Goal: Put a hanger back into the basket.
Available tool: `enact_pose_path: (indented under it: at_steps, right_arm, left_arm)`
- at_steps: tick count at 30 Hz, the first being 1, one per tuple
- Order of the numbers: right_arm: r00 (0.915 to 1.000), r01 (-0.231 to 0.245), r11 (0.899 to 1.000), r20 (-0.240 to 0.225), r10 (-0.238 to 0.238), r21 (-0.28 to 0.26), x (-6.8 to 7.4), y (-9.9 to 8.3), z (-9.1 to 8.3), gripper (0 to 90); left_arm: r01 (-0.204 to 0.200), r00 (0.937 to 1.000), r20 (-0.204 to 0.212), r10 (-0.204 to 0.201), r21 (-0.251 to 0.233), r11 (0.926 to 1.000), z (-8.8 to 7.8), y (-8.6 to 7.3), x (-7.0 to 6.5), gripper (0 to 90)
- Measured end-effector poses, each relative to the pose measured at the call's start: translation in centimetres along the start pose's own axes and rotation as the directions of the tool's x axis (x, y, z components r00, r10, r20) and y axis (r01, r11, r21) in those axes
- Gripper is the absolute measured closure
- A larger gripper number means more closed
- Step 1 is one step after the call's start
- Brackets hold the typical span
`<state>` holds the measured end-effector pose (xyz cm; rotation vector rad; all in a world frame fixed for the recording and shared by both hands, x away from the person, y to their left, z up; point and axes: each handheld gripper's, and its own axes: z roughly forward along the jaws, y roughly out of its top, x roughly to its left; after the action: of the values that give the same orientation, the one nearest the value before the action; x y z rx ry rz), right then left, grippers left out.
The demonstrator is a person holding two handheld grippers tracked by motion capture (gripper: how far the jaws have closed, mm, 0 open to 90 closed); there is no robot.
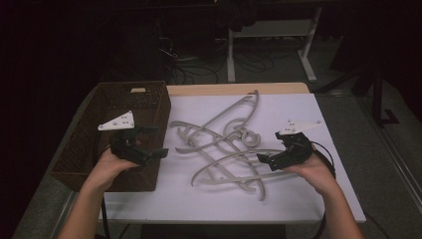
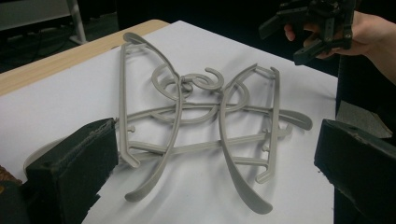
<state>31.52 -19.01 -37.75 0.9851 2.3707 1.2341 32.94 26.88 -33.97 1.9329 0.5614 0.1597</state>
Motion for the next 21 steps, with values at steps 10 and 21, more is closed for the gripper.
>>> enact_pose_path:
  at_steps: [10, 21]
  right_arm:
    - [0.9999, -0.011, 1.0, 0.007, 0.011, 0.01, -0.3, -0.5, 0.1, 0.0]
    - [0.9998, -0.019, 0.999, -0.005, 0.02, 0.032, -0.5, -1.5, 0.6, 0.0]
  left_arm:
    - [-0.006, 1.0, 0.006, 0.006, 0.007, 1.0, 1.7, 1.0, -0.7, 0.0]
    - [-0.017, 0.9992, 0.036, 0.016, 0.041, 0.999, 5.6, 2.2, -2.0, 0.0]
